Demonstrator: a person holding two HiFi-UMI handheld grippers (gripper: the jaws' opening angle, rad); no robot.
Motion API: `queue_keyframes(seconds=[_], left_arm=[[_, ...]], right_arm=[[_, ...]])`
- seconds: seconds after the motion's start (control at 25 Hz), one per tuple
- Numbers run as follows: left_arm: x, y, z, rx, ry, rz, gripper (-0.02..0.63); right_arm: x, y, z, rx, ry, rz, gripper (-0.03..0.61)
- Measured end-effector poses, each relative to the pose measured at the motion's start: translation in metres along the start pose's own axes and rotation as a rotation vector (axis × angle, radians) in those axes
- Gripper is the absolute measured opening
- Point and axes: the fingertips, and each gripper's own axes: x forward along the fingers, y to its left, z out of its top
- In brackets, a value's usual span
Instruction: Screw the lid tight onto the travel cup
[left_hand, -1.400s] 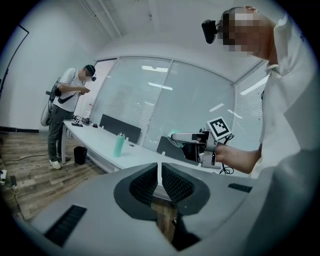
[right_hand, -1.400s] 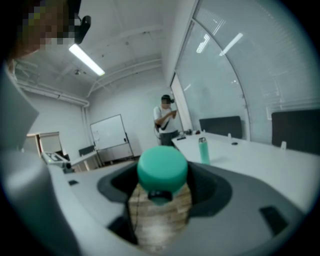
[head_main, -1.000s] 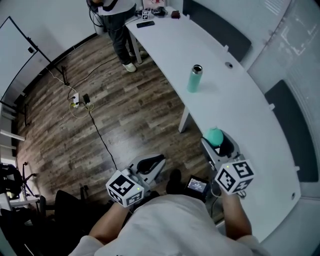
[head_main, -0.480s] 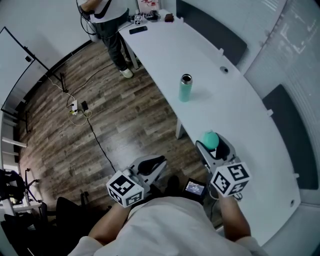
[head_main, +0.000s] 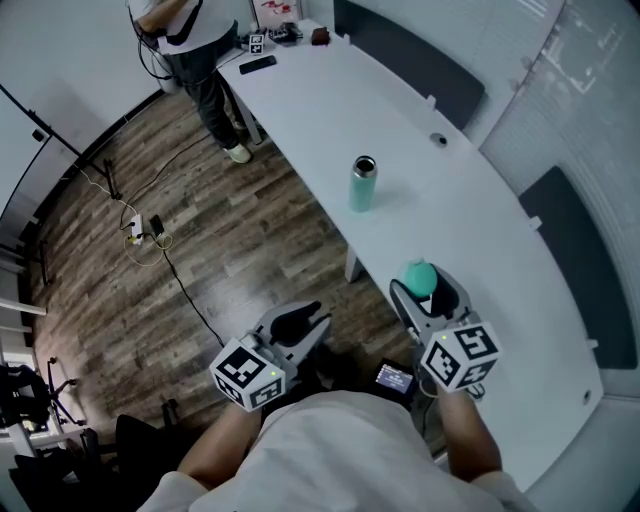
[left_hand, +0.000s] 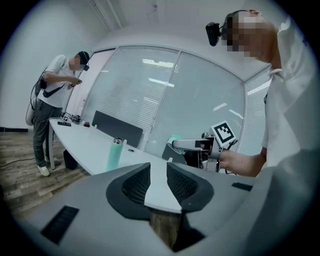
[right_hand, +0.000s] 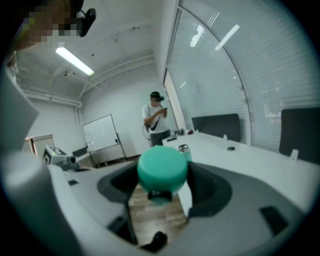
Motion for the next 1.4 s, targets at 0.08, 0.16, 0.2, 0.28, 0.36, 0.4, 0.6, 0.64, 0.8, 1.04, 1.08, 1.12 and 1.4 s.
queue_keyframes(seconds=[0.08,0.16,0.2,0.28,0.36,0.4,0.6,0.64,0.8,1.04,1.08,1.12,1.4], left_arm=[[0.001,0.014,0.003,0.001,0.003,-0.016,0.114],[0.004,0.03,0.009,0.007,0.005,-0.032,0.123],[0.006,0.038,0.012,0.01,0.005,-0.042,0.126],[0.01,0.054,0.02,0.012,0.011,-0.066,0.13],[0.012,0.07,0.029,0.019,0.021,-0.098,0.139],[0.013,0.078,0.033,0.024,0.026,-0.112,0.143],[0.012,0.123,0.055,0.044,0.03,-0.155,0.145],[0.012,0.13,0.058,0.046,0.033,-0.163,0.144],[0.013,0.153,0.067,0.05,0.05,-0.2,0.144],[0.016,0.173,0.072,0.056,0.079,-0.25,0.144],[0.019,0.173,0.071,0.056,0.085,-0.257,0.144],[0.023,0.172,0.071,0.056,0.09,-0.263,0.144],[0.056,0.163,0.076,0.05,0.094,-0.266,0.144]], right_arm=[[0.012,0.002,0.002,0.008,0.0,-0.017,0.314],[0.025,0.003,0.005,0.01,0.001,-0.029,0.314],[0.031,0.003,0.008,0.009,0.001,-0.037,0.314],[0.044,0.003,0.014,0.012,-0.004,-0.065,0.314],[0.057,0.005,0.022,0.02,-0.014,-0.096,0.314],[0.065,0.007,0.027,0.022,-0.019,-0.108,0.314],[0.102,0.02,0.043,0.024,-0.031,-0.148,0.314],[0.108,0.022,0.045,0.023,-0.032,-0.156,0.314],[0.128,0.028,0.055,0.025,-0.037,-0.191,0.314],[0.144,0.032,0.064,0.036,-0.053,-0.238,0.314],[0.144,0.03,0.065,0.036,-0.053,-0.243,0.314],[0.143,0.028,0.065,0.035,-0.051,-0.247,0.314],[0.141,0.0,0.064,0.036,-0.024,-0.242,0.314]])
